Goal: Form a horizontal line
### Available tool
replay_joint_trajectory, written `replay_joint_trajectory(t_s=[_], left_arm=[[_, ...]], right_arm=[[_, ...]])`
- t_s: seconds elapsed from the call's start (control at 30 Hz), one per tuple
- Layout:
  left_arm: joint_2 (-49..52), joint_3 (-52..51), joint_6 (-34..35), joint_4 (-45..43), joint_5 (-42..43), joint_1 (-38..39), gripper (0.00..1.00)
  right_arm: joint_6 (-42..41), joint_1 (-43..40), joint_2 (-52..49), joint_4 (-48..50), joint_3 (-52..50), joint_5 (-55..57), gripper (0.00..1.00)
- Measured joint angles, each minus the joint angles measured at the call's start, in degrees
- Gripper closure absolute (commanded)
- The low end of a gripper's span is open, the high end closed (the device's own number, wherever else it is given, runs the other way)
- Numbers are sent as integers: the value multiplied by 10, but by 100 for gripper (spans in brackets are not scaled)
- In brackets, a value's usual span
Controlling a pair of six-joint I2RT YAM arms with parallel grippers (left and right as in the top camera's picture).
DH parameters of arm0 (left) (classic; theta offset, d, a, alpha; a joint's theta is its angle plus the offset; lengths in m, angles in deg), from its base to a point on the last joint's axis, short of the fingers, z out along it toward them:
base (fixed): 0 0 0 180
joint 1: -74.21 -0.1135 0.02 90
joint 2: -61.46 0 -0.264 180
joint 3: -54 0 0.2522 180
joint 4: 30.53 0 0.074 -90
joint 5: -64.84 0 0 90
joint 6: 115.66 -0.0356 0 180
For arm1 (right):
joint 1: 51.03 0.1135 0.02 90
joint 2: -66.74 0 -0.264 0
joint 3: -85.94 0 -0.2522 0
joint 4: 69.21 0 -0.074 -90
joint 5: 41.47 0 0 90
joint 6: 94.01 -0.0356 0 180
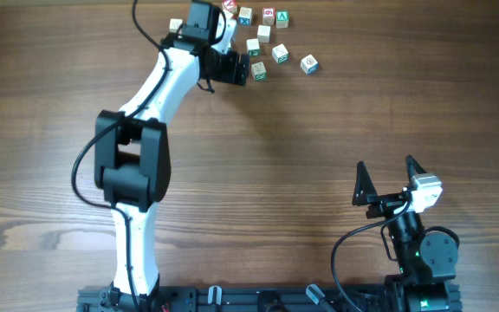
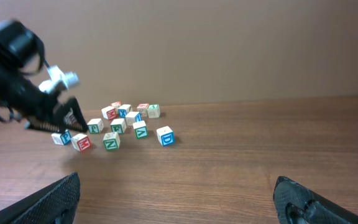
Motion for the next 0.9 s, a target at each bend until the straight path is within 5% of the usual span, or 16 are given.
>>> replay_joint_trajectory(t_s=[0.1, 0.23, 0.33, 0.57, 0.9], left_arm=[[24, 0, -9, -13, -10, 0, 3], [42, 0, -14, -29, -16, 0, 16], [55, 0, -22, -52, -19, 0, 39], [63, 2, -23, -69, -24, 0, 75], [59, 14, 25, -16, -49, 2, 90]], right_arm=[[0, 0, 0, 0, 0, 0, 0], [0, 0, 0, 0, 0, 0, 0], [0, 0, 0, 0, 0, 0, 0], [0, 0, 0, 0, 0, 0, 0], [0, 0, 0, 0, 0, 0, 0]])
